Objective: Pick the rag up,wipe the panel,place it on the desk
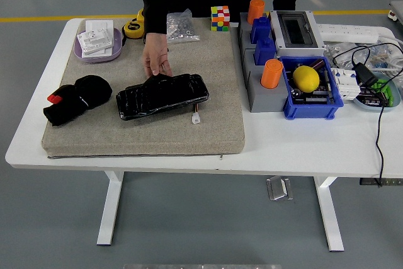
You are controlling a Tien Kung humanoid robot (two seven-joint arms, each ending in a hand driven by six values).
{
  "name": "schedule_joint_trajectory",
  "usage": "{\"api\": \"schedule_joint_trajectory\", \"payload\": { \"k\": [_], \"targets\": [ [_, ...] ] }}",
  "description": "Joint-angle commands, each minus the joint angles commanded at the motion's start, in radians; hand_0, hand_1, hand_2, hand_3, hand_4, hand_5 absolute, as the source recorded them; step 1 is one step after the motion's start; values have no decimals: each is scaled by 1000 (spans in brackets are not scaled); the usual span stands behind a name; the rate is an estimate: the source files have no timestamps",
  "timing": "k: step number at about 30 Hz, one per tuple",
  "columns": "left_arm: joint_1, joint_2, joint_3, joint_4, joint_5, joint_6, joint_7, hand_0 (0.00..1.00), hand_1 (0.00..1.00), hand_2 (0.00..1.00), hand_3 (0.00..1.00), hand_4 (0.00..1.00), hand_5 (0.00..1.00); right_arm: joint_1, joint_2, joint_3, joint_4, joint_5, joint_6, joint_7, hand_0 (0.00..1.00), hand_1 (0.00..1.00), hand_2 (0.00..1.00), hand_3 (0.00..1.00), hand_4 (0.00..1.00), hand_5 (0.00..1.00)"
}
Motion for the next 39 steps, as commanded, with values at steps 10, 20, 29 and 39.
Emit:
{"api": "schedule_joint_trajectory", "payload": {
  "k": [10,20,29,39],
  "targets": [
    [-40,-28,23,7,232,-51,120,754,831,840,846,860,244,-2,3,0,-1,-3,0,0,704,679,693,601,943,454],
    [-89,-90,23,4,459,-87,184,755,844,863,877,882,215,1,1,-11,-4,3,0,0,704,679,693,600,943,454],
    [-90,-127,50,-23,565,-110,200,755,843,863,875,882,209,1,0,-24,-7,8,0,-1,704,679,693,601,943,454],
    [-94,-189,81,16,607,-111,202,754,836,849,852,899,230,2,1,-29,-8,1,-1,-4,704,679,692,600,942,456]
  ]
}}
